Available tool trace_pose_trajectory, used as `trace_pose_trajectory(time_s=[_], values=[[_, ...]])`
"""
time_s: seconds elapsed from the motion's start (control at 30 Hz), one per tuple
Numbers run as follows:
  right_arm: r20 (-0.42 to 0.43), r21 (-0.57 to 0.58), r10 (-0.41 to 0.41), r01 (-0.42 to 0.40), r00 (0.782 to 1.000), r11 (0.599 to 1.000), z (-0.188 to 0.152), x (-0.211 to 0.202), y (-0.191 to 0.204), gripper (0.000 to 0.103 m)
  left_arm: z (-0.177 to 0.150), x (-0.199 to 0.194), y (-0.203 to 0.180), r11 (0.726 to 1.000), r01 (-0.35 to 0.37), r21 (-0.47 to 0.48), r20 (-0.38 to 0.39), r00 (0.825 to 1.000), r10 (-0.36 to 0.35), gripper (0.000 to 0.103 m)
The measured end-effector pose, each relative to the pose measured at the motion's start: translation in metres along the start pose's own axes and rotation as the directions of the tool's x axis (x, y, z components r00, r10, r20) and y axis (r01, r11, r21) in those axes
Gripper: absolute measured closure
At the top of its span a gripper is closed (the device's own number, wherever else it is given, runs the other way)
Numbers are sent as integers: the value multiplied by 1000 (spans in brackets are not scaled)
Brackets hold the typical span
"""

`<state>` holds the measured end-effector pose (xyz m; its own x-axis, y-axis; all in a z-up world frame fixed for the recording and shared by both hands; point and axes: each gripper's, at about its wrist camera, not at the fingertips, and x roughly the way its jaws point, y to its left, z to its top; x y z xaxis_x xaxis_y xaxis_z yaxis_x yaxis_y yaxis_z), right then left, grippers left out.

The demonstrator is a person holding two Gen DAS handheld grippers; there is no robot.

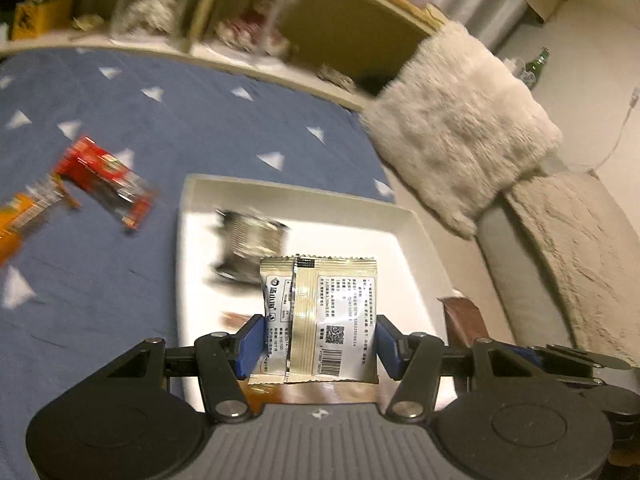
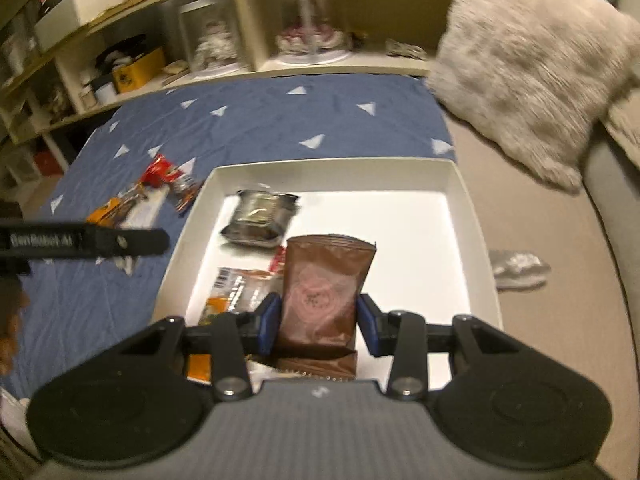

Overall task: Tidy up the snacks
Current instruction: 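Carry both packs into the white tray and lower them side by side, then open both tools and lift them away from the tray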

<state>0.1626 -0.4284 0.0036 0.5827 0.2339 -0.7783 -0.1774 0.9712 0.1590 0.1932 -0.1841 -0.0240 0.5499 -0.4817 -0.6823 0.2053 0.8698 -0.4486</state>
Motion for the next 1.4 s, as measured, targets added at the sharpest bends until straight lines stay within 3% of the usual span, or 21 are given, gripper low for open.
trace_pose_trajectory(time_s=[0.23, 0.4, 0.7, 0.93, 1.07, 1.2, 1.27, 1.3, 1.4], values=[[-1, 45, -7, 7, 1000, 999, -3, -7, -44, 56, -13, 47, -35, 997, 73, -33, -78, 994, -75, 44], [-14, 71, -27, 28, 1000, 997, -13, -7, -73, 56, -21, 82, -52, 986, 144, -78, -133, 979, -154, 44], [-43, 127, -35, 40, 998, 991, -30, 4, -112, 56, -38, 127, -61, 940, 229, -253, -170, 946, -276, 44], [-51, 148, -28, 35, 998, 988, -32, 15, -124, 56, -44, 134, -54, 943, 165, -289, -178, 959, -222, 44], [-51, 141, -17, 24, 999, 990, -28, 24, -121, 56, -42, 129, -54, 963, 114, -243, -179, 971, -160, 44], [-50, 126, -10, 16, 999, 992, -23, 31, -116, 56, -40, 129, -48, 959, 97, -266, -185, 971, -150, 43], [-55, 121, -9, 16, 998, 992, -21, 34, -115, 56, -39, 131, -48, 956, 97, -275, -198, 968, -155, 38], [-59, 116, -7, 14, 998, 993, -20, 36, -114, 55, -39, 130, -49, 955, 101, -279, -201, 966, -161, 30], [-69, 102, -25, 32, 997, 994, -19, 41, -111, 42, -38, 129, -53, 957, 103, -272, -207, 965, -163, 16]])
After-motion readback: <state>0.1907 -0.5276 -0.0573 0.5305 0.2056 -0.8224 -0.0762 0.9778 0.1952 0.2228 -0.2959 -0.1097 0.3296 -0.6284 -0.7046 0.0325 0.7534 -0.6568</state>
